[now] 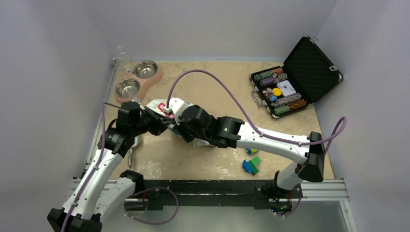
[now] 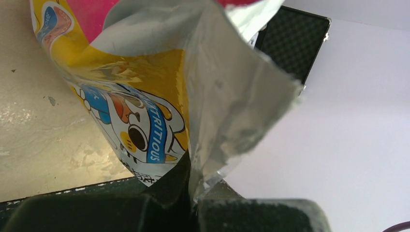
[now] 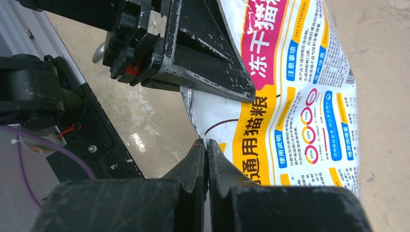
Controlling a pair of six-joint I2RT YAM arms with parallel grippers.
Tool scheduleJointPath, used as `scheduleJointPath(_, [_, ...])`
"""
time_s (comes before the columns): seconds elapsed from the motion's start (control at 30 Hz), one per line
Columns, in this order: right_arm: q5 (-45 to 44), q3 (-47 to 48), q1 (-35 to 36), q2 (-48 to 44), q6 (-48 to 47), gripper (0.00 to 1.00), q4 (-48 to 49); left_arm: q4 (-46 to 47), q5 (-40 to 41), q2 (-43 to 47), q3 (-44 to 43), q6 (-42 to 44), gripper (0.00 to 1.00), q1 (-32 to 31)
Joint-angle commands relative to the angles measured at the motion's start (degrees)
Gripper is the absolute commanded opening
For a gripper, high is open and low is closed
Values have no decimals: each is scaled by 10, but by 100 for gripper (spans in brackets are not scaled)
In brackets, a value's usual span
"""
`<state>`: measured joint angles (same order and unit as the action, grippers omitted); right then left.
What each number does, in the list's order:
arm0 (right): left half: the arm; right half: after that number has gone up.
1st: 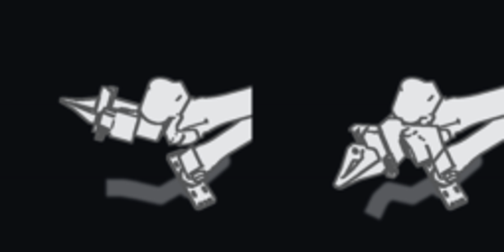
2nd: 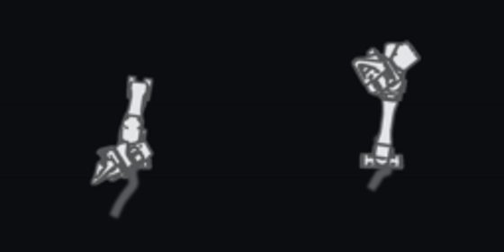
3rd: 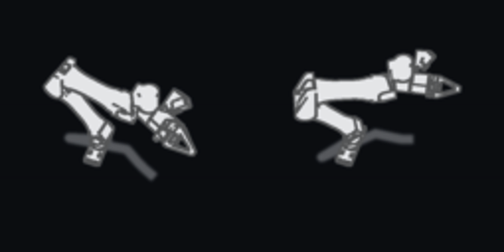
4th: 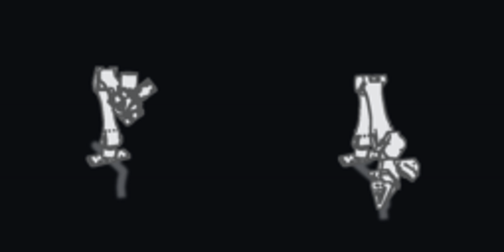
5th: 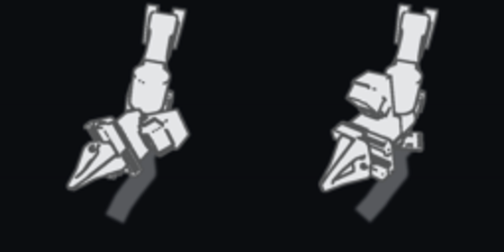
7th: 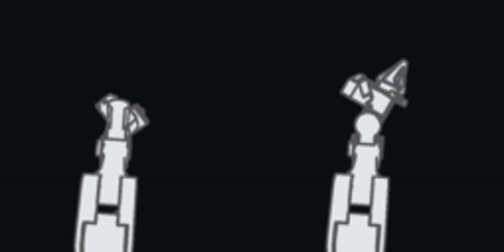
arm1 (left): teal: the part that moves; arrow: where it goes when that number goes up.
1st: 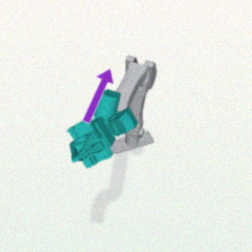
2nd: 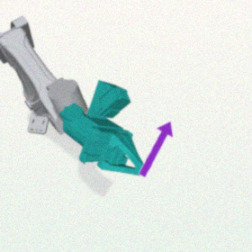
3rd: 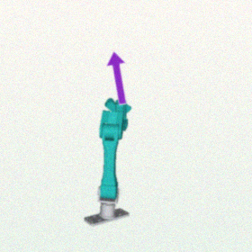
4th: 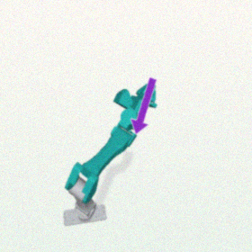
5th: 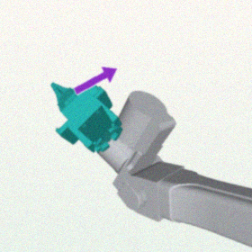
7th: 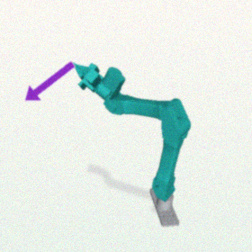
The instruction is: Serve the pet food
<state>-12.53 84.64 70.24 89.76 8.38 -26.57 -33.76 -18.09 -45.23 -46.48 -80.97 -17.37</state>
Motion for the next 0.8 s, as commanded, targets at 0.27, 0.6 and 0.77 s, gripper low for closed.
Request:
scheduleJointPath(0.27, [-21,-47,-7,-47,11,0,30,-255,81,94,-152,53,64,1])
scheduleJointPath(0.6, [-7,-41,-7,-49,12,0,27,-210,55,45,-137,-4,56,1])
scheduleJointPath(0.77, [3,-43,-7,-51,15,0,26,-168,35,21,-113,-17,30,1])
